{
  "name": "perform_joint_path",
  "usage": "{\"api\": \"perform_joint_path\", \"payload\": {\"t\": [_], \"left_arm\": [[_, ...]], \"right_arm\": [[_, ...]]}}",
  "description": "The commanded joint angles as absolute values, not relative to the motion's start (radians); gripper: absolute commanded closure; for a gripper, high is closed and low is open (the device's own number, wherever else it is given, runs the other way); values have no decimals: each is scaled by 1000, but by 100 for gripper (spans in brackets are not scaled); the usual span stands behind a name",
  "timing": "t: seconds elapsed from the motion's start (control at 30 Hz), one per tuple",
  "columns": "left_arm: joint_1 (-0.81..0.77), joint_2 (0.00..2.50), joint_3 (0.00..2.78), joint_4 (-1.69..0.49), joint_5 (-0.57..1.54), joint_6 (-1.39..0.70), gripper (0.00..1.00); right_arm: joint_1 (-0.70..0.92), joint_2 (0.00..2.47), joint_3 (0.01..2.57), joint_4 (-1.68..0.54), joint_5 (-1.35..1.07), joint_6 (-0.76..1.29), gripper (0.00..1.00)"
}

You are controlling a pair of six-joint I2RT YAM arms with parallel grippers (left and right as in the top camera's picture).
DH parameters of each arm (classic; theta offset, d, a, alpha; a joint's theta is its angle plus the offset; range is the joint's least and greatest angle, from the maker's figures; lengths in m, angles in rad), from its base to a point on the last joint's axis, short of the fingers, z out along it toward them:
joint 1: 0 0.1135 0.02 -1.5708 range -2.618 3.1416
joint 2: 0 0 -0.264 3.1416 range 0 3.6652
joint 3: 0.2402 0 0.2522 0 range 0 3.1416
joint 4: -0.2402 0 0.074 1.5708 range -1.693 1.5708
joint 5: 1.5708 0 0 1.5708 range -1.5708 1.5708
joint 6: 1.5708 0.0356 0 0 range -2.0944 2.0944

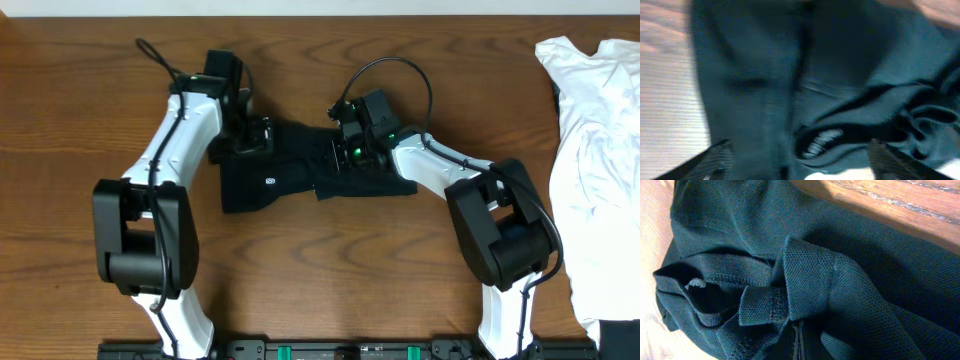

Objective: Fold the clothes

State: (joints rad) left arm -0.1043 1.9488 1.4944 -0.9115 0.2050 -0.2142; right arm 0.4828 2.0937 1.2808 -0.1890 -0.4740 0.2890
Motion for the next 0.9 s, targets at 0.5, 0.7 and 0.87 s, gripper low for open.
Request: {"api": "perform_joint_path", "payload": {"t": [0.5,0.7,0.87], "left_arm": [[-41,2120,1455,-927,248,-143,2],[-41,2142,1455,-923,254,-142,2],[-41,2109,1463,-903,254,-142,2]], "right_arm": [[499,2147,1271,-202,-445,299,99],[475,2114,1283,-191,-459,255,98],[401,1988,1293,-204,-477,220,91]]}}
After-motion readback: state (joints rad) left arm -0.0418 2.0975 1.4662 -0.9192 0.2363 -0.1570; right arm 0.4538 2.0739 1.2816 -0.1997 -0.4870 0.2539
